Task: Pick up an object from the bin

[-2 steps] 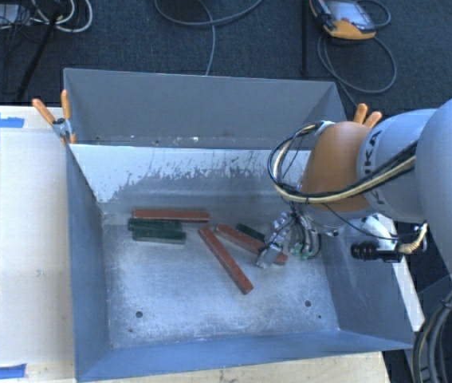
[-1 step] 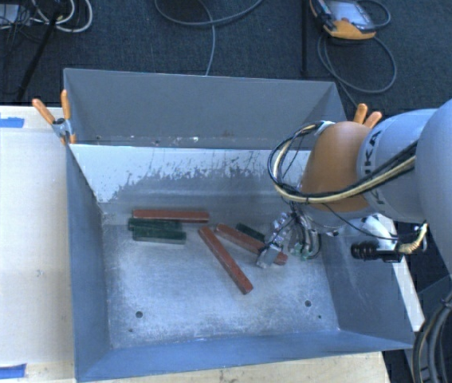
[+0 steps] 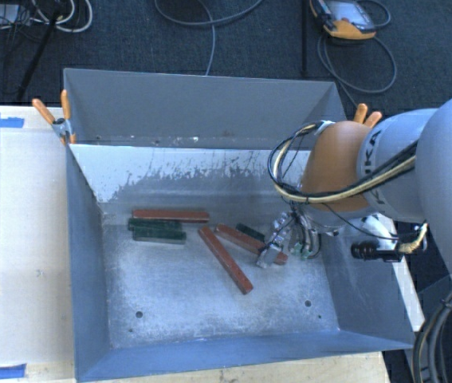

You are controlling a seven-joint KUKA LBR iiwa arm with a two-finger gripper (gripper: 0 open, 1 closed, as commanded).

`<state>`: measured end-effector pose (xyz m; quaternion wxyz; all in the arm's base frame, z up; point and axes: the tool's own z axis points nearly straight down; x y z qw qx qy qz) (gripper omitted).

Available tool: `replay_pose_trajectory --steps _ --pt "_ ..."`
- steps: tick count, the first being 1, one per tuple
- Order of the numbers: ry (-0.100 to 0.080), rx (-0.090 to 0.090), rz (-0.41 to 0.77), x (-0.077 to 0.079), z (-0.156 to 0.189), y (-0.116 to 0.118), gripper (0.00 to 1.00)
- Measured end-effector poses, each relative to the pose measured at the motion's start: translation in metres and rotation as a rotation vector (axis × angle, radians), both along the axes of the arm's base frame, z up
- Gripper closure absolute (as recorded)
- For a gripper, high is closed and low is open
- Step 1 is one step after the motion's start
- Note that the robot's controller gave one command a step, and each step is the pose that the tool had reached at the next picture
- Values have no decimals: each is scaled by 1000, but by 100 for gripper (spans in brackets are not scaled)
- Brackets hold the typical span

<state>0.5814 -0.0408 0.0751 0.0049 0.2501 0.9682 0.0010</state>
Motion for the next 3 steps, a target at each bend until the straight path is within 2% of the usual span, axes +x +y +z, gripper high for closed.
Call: replay_pose_trajectory --steps 2,3 --pt "6 1 2 0 3 0 100" --pt "14 1 3 -2 9 0 100"
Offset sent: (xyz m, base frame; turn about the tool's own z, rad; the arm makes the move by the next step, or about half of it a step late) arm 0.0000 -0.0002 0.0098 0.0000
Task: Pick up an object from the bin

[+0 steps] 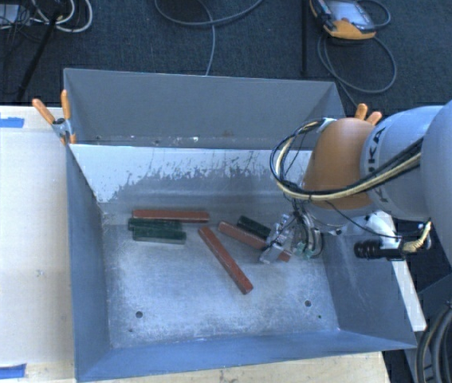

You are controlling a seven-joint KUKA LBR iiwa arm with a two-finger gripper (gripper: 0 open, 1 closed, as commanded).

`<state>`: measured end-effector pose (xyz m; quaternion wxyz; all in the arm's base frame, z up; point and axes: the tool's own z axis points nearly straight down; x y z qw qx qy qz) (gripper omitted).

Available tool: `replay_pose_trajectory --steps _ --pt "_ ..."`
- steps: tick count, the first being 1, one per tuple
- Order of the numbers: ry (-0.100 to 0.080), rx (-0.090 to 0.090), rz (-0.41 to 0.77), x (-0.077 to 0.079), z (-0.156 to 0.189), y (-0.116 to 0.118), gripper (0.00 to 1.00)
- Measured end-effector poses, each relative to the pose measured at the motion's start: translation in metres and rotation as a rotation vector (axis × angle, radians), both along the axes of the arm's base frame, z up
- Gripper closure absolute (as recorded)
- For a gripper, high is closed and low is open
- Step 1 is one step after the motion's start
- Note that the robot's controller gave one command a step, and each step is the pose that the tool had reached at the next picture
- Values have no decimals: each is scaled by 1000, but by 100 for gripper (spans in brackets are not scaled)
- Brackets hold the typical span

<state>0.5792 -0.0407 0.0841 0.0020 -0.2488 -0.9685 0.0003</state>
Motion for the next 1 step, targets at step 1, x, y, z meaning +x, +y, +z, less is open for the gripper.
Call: replay_pose_trajectory --steps 1 --pt "-2 0 1 1 13 0 100"
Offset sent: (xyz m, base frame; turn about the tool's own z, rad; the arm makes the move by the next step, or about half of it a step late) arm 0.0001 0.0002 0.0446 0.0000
